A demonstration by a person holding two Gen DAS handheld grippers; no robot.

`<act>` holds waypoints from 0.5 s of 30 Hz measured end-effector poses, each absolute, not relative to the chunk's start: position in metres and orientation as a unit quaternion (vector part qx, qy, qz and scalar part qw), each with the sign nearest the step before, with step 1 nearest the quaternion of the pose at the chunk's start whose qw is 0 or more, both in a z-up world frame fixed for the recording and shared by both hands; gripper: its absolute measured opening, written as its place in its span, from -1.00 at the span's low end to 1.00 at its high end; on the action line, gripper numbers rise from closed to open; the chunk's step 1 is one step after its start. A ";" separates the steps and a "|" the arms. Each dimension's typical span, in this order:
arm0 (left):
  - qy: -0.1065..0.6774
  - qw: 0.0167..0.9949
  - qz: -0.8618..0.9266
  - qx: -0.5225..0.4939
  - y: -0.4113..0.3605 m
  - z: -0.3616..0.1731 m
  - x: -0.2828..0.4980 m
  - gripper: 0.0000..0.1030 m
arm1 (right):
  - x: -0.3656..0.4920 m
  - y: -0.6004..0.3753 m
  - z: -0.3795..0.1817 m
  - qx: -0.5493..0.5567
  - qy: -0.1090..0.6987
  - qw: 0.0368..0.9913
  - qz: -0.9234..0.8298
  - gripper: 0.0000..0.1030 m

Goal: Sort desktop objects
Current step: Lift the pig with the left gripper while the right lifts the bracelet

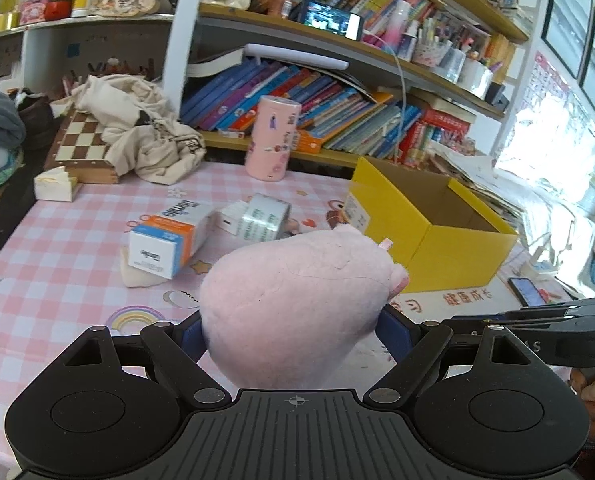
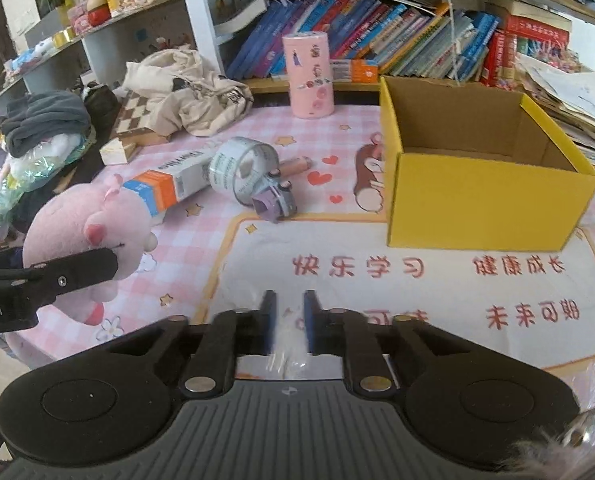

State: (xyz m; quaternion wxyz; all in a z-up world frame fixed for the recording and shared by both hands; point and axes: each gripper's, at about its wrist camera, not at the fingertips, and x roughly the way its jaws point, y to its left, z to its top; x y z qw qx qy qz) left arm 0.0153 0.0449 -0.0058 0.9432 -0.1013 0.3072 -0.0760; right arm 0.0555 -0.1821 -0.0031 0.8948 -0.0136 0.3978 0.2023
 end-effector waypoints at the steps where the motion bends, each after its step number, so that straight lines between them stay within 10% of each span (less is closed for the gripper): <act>1: 0.307 0.943 -0.078 -0.101 0.044 -0.006 0.015 0.67 | 0.055 -0.183 -0.005 -0.017 0.400 0.894 0.201 -0.87; 15: 0.314 0.941 -0.036 -0.117 0.056 -0.009 0.009 0.67 | 0.075 -0.195 -0.029 0.029 0.453 0.868 0.200 -0.91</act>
